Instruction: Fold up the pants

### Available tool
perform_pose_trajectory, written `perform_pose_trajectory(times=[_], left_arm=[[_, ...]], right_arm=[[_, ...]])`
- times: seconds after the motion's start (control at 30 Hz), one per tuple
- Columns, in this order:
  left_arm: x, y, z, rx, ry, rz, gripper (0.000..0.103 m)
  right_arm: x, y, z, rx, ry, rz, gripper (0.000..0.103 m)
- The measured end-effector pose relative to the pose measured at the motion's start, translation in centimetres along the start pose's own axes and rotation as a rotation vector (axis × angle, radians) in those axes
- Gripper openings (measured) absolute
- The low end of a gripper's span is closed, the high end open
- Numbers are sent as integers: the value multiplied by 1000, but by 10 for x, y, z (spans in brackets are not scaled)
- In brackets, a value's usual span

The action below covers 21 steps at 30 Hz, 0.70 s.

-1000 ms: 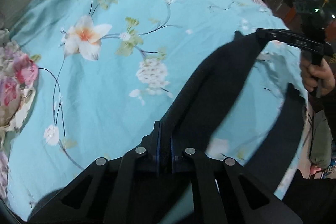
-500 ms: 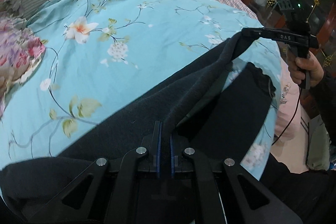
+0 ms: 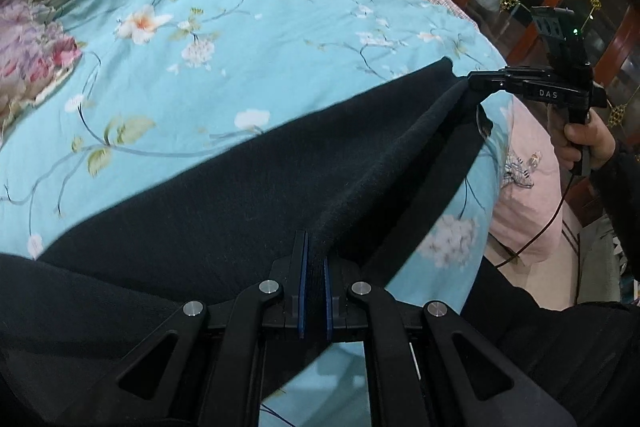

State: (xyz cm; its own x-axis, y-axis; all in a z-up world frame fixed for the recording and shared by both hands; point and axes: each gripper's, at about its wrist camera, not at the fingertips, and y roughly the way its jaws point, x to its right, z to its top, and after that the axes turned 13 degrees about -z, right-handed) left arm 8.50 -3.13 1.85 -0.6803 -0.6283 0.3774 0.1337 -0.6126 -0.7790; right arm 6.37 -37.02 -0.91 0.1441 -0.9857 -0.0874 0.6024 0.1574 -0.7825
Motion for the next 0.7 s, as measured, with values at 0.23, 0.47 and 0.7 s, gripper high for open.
perform_pose_trajectory(times=[0.23, 0.47, 0.7], left_arm=[[5, 3, -16, 11, -3, -33, 6], [-14, 26, -35, -25, -75, -70, 12], [-6, 4, -46, 26, -87, -72, 41]], right_arm=[[-5, -5, -16, -22, -19, -17, 8], [-12, 10, -30, -100, -38, -31, 13], [-26, -8, -30, -55, -77, -59, 60]])
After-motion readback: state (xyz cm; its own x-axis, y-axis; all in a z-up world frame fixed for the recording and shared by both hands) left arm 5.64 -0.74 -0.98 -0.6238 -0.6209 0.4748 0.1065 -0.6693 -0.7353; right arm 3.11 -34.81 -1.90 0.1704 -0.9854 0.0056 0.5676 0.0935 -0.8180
